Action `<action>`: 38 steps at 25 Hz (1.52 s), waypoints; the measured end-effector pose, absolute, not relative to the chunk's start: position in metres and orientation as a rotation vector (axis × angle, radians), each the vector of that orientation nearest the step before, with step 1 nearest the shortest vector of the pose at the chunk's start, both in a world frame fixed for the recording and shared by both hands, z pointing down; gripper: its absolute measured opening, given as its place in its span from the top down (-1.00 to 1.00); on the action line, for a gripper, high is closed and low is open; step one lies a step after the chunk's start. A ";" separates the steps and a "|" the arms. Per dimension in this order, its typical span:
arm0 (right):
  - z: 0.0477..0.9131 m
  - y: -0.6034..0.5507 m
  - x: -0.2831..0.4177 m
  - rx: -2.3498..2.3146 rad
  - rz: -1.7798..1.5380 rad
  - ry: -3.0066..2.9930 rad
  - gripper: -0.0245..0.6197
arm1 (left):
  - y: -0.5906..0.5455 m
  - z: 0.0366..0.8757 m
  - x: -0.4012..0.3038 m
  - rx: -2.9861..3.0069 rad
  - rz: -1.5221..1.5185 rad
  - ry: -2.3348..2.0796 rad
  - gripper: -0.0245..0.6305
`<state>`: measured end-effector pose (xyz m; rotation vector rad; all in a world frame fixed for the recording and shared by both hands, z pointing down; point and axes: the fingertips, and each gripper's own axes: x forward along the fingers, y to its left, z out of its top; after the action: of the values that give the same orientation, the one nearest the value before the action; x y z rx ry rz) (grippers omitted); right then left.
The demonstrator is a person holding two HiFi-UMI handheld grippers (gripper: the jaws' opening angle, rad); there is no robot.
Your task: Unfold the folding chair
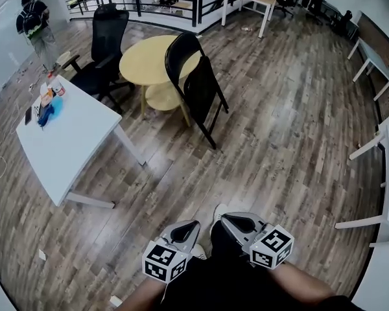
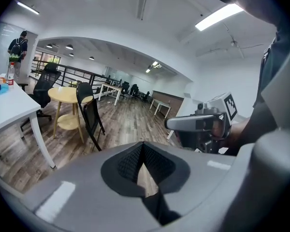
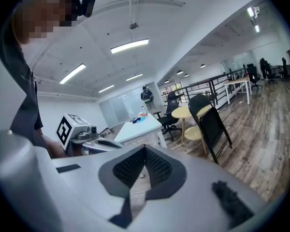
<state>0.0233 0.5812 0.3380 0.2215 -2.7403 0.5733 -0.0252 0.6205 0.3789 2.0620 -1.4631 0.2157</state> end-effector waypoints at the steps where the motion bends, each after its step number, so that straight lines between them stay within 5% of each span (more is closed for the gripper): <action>1: 0.338 0.573 0.019 0.211 0.580 -2.745 0.93 | 0.615 0.381 -0.028 2.052 0.217 -1.466 0.91; 38: 0.352 0.254 0.039 0.367 0.780 -2.817 0.93 | 0.308 0.366 -0.060 2.066 0.413 -1.501 0.91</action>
<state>0.0386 0.2540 0.3516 0.3675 -2.8166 0.7801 -0.0601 0.3077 0.3659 2.0657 -1.5008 0.4131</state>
